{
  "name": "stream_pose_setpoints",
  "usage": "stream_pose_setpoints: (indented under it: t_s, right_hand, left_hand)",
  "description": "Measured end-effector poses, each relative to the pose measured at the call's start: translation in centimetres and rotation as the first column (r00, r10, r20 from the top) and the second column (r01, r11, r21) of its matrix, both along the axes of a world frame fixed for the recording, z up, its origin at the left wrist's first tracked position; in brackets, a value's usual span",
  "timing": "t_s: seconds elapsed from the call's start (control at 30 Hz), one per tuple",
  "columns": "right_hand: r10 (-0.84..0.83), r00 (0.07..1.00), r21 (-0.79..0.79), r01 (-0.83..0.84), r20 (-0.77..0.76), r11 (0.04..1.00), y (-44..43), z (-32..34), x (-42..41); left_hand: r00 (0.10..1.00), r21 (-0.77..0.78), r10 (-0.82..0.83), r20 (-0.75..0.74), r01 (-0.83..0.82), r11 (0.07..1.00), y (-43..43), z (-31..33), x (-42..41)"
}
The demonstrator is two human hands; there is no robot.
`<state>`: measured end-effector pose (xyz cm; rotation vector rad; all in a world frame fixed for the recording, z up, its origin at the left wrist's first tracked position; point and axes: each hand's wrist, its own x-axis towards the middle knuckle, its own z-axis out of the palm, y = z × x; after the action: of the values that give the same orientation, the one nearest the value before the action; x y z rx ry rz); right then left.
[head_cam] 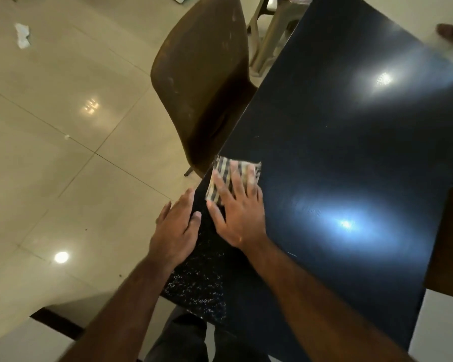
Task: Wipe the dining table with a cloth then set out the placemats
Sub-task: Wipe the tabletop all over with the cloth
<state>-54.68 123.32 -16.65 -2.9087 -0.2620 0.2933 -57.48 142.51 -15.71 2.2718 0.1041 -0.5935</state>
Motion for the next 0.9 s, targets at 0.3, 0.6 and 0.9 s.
stream_pose_setpoints:
  t_s: [0.3,0.6,0.9]
  right_hand:
    - [-0.217,0.976,-0.073,0.219,0.029,0.973,-3.6,-0.3,0.8]
    - [0.212,0.976,0.000,-0.212,0.043,0.977,3.7,-0.2,-5.2]
    - [0.086,0.996,-0.045,-0.087,-0.018,0.995,-3.4,0.4,-7.0]
  left_hand:
    - [0.997,0.162,-0.018,-0.070,0.029,0.986,2.6,1.3,-6.6]
    - [0.995,0.407,-0.091,-0.048,0.103,0.908,0.7,1.8,-10.7]
    - [0.994,0.513,0.039,-0.101,0.019,0.858,0.6,1.4,-18.9]
